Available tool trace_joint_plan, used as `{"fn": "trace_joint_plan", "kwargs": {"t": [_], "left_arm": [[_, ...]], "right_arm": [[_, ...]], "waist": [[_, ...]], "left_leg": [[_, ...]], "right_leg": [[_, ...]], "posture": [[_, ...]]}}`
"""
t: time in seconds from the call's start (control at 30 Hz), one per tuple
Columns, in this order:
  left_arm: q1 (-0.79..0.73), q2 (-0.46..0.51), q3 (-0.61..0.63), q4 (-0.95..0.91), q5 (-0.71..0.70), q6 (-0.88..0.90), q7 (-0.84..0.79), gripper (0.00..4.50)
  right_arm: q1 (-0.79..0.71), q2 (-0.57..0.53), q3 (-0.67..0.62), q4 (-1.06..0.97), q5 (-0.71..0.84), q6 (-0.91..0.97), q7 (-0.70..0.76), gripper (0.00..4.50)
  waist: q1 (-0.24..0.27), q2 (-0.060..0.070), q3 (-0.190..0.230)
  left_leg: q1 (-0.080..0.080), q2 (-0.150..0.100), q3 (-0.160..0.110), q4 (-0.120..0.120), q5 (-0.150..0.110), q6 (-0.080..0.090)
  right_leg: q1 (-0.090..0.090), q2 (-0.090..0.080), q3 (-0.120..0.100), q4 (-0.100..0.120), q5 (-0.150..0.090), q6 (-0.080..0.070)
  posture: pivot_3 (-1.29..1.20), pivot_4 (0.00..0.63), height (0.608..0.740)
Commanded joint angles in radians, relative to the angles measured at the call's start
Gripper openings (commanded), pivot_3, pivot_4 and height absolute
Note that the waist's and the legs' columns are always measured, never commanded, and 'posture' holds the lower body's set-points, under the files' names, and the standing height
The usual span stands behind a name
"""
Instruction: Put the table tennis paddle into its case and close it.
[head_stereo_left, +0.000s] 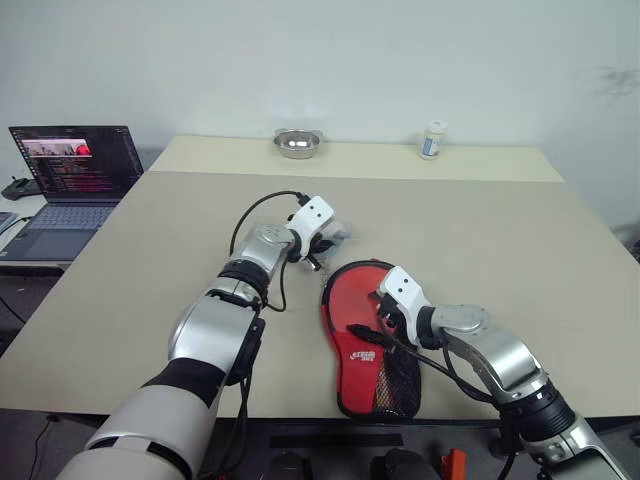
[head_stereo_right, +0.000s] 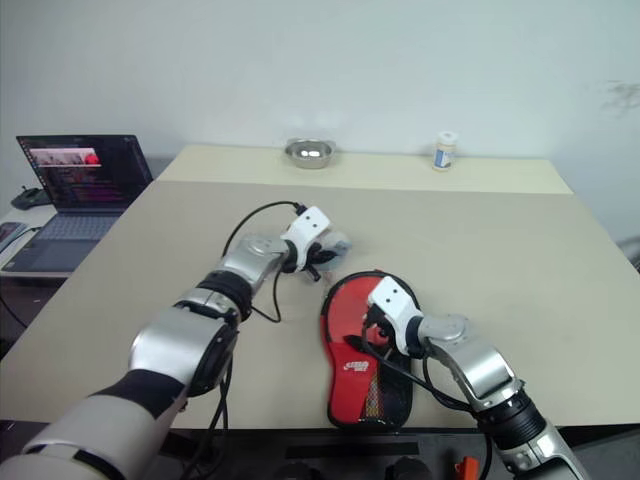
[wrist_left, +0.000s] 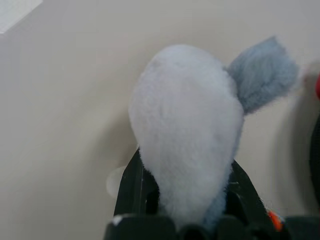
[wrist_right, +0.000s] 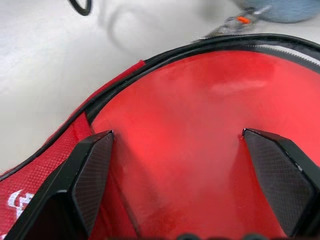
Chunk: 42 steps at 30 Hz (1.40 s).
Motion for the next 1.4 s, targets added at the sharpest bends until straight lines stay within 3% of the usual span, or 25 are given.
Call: {"fn": "trace_joint_plan", "kwargs": {"t": [0.03,0.33,0.67,0.83,1.0,1.17,1.3,1.4], "left_arm": [[-0.099,-0.054,-0.037,-0.011,0.071,-0.062,0.114,0.52],[-0.193,-0.219,-0.055,0.005,0.151,-0.133,0.250,0.52],[-0.209,-0.453,-0.063,-0.003,0.163,-0.216,0.165,0.52],[-0.182,-0.507,-0.072,-0.007,0.156,-0.234,0.094,0.52],[-0.156,-0.499,-0.090,-0.005,0.162,-0.228,0.023,0.52],[-0.136,-0.477,-0.106,-0.005,0.168,-0.228,-0.015,2.26],[-0.136,-0.446,-0.128,-0.004,0.191,-0.236,0.058,3.68],[-0.144,-0.413,-0.114,-0.001,0.177,-0.217,0.035,3.68]], "right_arm": [[0.042,-0.014,0.057,0.017,-0.006,0.075,0.026,4.50],[0.083,-0.019,0.080,-0.048,0.003,0.133,0.023,4.50],[0.092,0.006,0.088,-0.066,-0.002,0.159,0.002,4.50],[0.097,0.014,0.081,-0.071,-0.008,0.161,-0.006,4.50],[0.094,0.020,0.078,-0.061,-0.015,0.155,-0.008,4.50],[0.081,0.027,0.084,-0.047,-0.021,0.145,-0.001,4.50],[0.064,0.027,0.083,-0.027,-0.028,0.131,0.003,4.50],[0.052,0.021,0.075,-0.018,-0.030,0.123,0.009,4.50]], "waist": [[0.000,0.000,0.000],[-0.001,0.000,0.000],[-0.003,0.001,0.000],[-0.002,0.001,0.000],[-0.002,0.001,0.000],[-0.004,0.001,0.000],[-0.007,0.001,-0.001],[-0.008,0.002,-0.001]], "left_leg": [[0.000,0.000,0.000,0.000,0.000,0.000],[-0.002,0.000,0.000,-0.002,0.000,0.000],[-0.002,0.000,0.000,-0.002,0.000,0.000],[-0.002,0.000,0.000,-0.002,0.000,0.000],[-0.002,0.000,0.000,-0.002,0.000,0.000],[-0.001,0.000,0.000,-0.002,0.000,0.000],[-0.001,0.000,0.000,-0.002,0.000,0.000],[0.000,0.001,0.000,-0.002,0.000,0.000]], "right_leg": [[0.000,0.000,0.000,0.000,0.000,0.000],[-0.002,0.000,0.000,-0.002,0.000,0.000],[-0.002,0.000,0.000,-0.002,0.000,0.000],[-0.002,0.000,0.000,-0.002,0.000,0.000],[-0.002,0.000,0.000,-0.002,0.000,0.000],[-0.002,0.001,0.000,-0.002,0.000,0.000],[-0.002,0.001,0.000,-0.001,0.000,0.000],[-0.001,0.001,0.000,-0.001,0.000,0.000]], "posture": [[0.00,0.150,0.740],[0.00,0.150,0.740],[0.00,0.150,0.740],[0.00,0.150,0.740],[0.00,0.150,0.740],[0.00,0.150,0.740],[0.00,0.150,0.740],[0.00,0.150,0.740]]}}
